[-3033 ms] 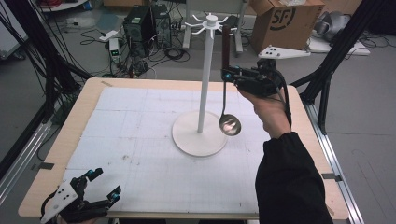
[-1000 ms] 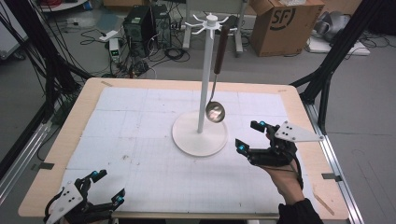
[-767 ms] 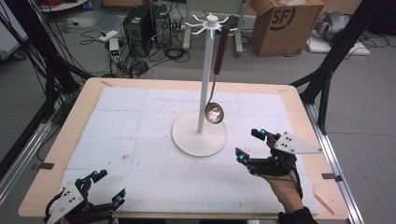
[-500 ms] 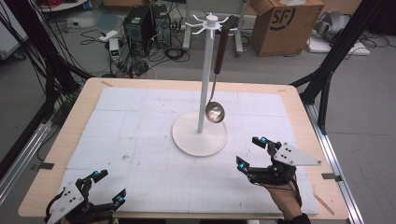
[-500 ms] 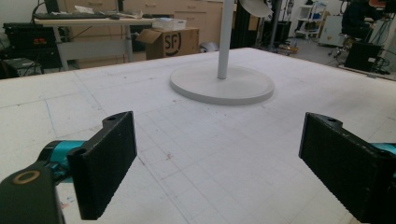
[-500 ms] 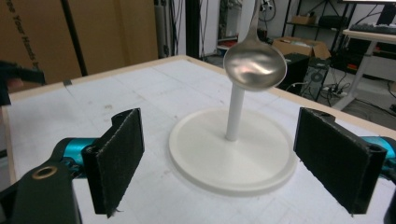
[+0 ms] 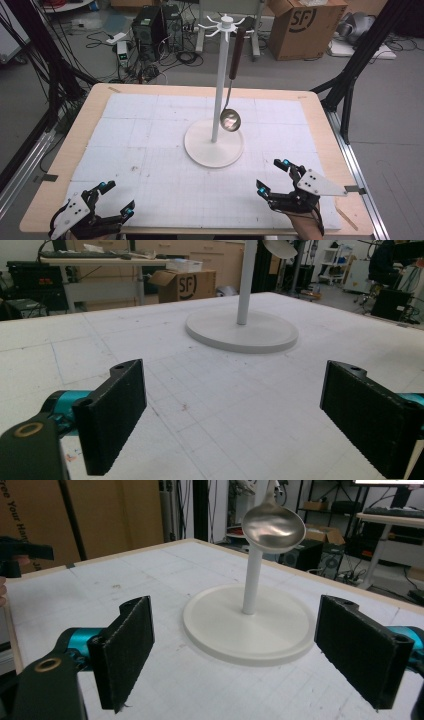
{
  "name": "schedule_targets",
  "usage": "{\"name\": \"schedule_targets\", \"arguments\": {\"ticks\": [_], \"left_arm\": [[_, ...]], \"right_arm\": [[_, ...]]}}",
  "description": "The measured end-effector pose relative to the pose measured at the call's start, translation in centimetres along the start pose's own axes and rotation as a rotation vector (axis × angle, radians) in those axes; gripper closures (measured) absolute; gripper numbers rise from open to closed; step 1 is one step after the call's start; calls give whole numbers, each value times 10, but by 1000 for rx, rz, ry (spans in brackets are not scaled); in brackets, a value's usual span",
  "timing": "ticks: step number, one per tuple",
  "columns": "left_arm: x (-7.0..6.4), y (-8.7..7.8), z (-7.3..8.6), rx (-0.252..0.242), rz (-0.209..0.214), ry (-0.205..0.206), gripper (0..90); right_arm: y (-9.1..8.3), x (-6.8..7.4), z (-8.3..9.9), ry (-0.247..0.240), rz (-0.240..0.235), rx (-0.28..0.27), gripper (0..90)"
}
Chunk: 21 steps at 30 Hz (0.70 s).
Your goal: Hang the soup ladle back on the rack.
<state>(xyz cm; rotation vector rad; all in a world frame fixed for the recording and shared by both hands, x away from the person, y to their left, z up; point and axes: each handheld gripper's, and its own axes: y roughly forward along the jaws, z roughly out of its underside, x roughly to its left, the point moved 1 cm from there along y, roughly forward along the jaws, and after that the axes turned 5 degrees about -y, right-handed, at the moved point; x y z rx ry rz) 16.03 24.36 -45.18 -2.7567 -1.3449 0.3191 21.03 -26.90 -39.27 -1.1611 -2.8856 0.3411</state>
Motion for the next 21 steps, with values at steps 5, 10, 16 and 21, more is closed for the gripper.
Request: {"name": "schedule_targets", "arguments": {"ticks": [5,10,16,21], "left_arm": [[2,2,0,-14,1,11,118],[1,1,-1,-28,6,21,118],[1,-2,-3,-52,6,26,119],[2,-4,-4,-65,4,26,118]], "right_arm": [[-4,4,6,12,-3,0,152],[-6,8,12,37,-8,11,151],[-5,11,21,57,-8,44,151],[-5,10,28,74,-4,62,151]]}}
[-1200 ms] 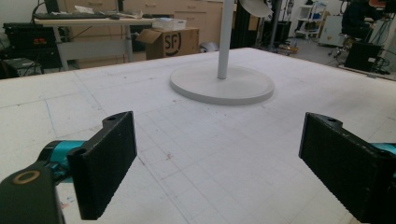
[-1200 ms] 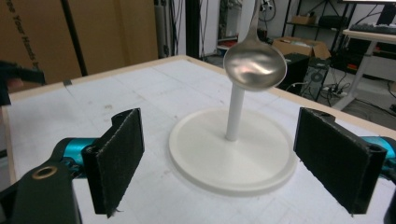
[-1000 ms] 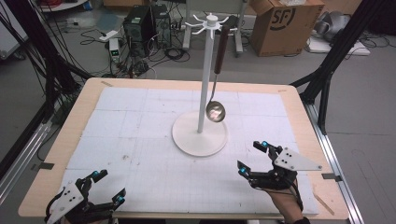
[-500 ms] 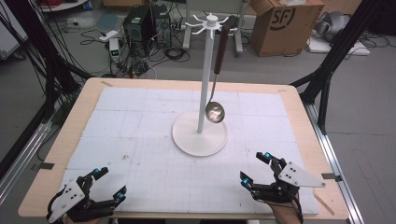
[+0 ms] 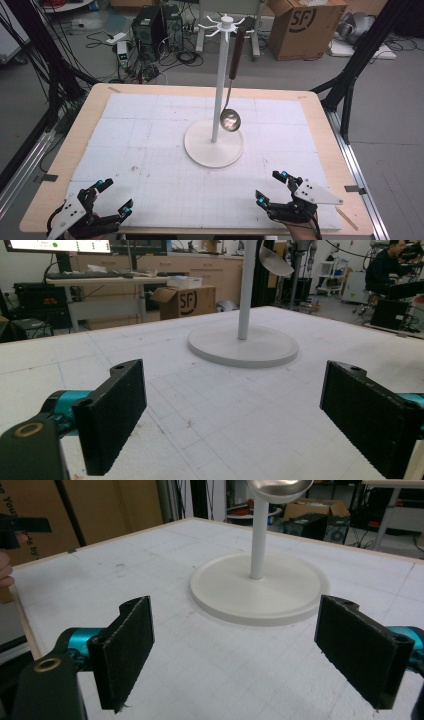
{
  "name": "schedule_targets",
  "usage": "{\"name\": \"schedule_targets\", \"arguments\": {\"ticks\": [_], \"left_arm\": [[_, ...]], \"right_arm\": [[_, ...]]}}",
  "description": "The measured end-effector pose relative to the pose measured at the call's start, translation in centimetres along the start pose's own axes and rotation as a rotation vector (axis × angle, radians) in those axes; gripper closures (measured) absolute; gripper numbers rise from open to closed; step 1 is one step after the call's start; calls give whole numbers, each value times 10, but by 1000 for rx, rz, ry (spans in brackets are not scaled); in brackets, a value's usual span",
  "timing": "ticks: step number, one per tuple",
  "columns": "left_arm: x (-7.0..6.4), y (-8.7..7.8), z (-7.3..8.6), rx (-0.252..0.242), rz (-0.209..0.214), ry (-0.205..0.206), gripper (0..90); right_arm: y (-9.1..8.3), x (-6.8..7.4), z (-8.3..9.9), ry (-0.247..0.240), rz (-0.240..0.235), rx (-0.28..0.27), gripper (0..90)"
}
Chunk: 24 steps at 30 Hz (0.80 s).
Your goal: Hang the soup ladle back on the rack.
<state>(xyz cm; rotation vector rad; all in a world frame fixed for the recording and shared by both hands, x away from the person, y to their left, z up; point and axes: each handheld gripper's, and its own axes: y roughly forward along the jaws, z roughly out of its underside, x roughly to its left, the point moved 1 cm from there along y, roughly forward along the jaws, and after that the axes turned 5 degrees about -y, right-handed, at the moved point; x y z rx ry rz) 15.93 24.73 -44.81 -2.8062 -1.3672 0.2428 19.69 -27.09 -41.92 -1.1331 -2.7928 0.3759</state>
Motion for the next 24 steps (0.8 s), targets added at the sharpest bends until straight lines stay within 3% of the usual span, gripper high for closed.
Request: {"name": "schedule_targets", "arguments": {"ticks": [6,24], "left_arm": [[-1,-1,0,-3,1,8,118],[-5,0,3,12,14,14,118]], "right_arm": [[5,2,8,11,-10,31,149],[6,0,9,18,1,21,149]]}}
